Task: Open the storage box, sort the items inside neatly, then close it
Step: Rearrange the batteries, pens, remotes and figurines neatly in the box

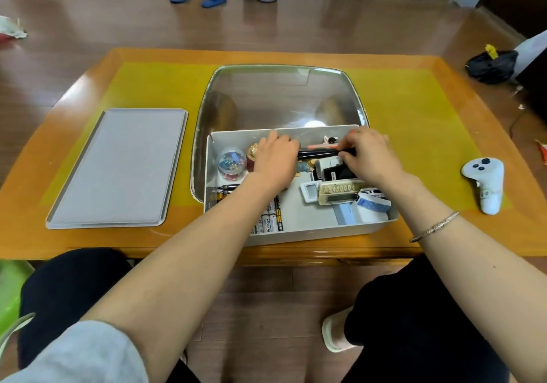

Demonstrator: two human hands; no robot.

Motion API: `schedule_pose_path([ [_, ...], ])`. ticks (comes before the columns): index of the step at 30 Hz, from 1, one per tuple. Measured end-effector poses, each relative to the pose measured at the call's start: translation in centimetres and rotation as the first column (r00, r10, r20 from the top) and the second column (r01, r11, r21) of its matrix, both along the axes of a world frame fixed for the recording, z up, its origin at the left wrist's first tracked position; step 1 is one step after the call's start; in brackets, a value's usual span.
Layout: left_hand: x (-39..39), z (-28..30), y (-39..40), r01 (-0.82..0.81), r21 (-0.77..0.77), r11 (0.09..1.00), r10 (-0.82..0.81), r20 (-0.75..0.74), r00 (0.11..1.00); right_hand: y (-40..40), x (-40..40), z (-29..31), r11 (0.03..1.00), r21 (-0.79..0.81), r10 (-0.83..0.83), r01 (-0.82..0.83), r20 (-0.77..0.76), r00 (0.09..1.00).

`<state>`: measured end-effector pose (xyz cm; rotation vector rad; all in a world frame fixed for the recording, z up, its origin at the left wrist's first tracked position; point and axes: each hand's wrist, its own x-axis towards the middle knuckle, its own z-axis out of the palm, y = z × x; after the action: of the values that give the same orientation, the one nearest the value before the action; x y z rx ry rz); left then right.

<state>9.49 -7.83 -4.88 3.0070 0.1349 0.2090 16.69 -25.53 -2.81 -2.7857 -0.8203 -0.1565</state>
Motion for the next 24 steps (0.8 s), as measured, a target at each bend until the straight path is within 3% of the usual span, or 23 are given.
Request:
schedule_pose_path([
  [6, 1.3, -0.8, 0.3, 0.001, 0.071, 0.997, 0.005, -0.078, 0.997, 0.5, -0.5, -0.5, 0.994, -0.105, -0.004, 0.003, -0.007, 1.0],
  [13, 1.2, -0.5, 1.4, 0.009, -0.069, 0.998, -0.005, 0.053, 0.999, 0.6, -0.6, -0.4, 0.994, -0.1, -0.037, 0.04, 0.028, 0.999],
  [20, -0.9, 0.8, 2.6, -0.054, -0.14, 0.989, 0.085, 0.222, 0.971, 1.8, -1.7, 0.9, 0.995, 0.097, 0.016, -0.024, 0.082, 0.997],
  [24, -3.7, 1.2, 3.3, -0.101, -0.251, 0.963, 0.18, 0.317, 0.931, 3.2, -2.9, 1.4, 0.966, 0.246, 0.086, -0.076, -0.028, 0.996],
])
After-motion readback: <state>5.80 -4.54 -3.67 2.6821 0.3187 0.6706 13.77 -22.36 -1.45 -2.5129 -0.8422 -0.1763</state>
